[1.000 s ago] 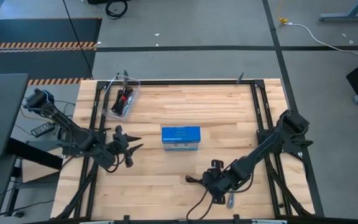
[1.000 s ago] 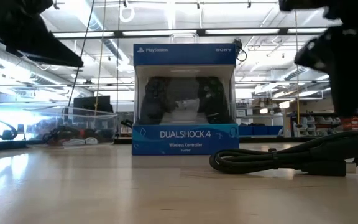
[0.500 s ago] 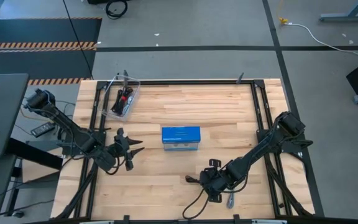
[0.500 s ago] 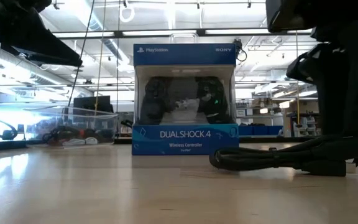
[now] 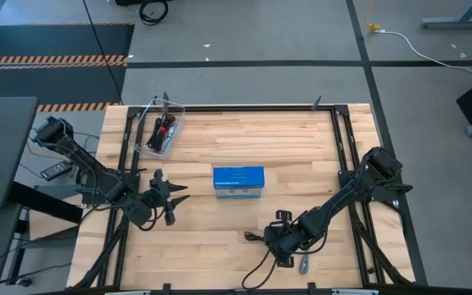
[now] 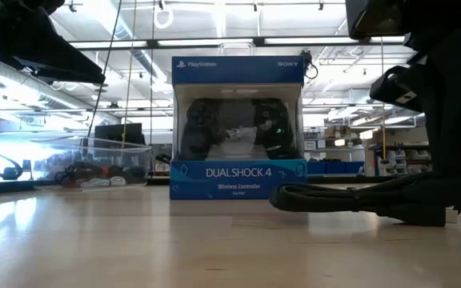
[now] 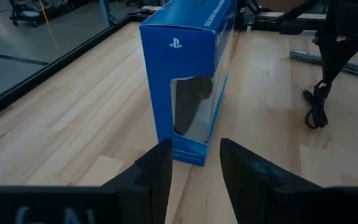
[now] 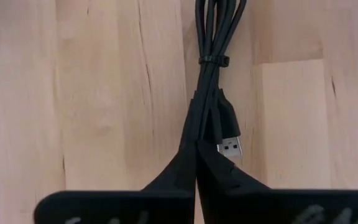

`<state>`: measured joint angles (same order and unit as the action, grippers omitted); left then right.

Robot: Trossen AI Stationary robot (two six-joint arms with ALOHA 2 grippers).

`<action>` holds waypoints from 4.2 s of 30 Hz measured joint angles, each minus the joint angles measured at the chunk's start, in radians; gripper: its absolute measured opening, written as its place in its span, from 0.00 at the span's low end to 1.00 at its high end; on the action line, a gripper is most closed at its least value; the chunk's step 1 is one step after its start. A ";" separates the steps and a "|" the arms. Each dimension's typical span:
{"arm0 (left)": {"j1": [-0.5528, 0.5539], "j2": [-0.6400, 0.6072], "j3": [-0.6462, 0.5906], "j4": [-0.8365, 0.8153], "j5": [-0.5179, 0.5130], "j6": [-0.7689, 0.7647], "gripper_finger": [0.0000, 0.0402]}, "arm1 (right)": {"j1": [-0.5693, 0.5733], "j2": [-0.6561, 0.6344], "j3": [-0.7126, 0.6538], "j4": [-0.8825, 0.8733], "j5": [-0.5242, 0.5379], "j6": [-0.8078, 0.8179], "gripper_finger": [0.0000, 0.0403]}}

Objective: Pick and place USB-C Cables
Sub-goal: Put the black charger cable into the transparent bin

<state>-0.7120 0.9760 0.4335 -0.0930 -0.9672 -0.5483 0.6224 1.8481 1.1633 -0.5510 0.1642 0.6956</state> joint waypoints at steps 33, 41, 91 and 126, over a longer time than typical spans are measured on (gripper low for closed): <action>-0.006 0.098 0.000 0.328 0.045 0.291 0.36 | 0.042 -0.003 0.538 -0.362 0.318 -0.357 0.00; -0.006 0.097 0.001 0.411 0.119 0.376 0.43 | -0.023 -0.002 0.549 -0.406 0.188 -0.330 0.00; -0.012 0.098 0.001 0.349 0.161 0.219 0.43 | -0.056 0.217 0.131 0.326 -0.002 -0.749 0.20; 0.011 0.098 0.001 0.642 0.181 0.679 0.52 | -0.217 -0.114 0.131 0.486 0.257 -0.935 0.03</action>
<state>-0.7006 1.0743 0.4347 0.5494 -0.7864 0.1304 0.4055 1.7336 1.2945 -0.0651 0.4212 -0.2395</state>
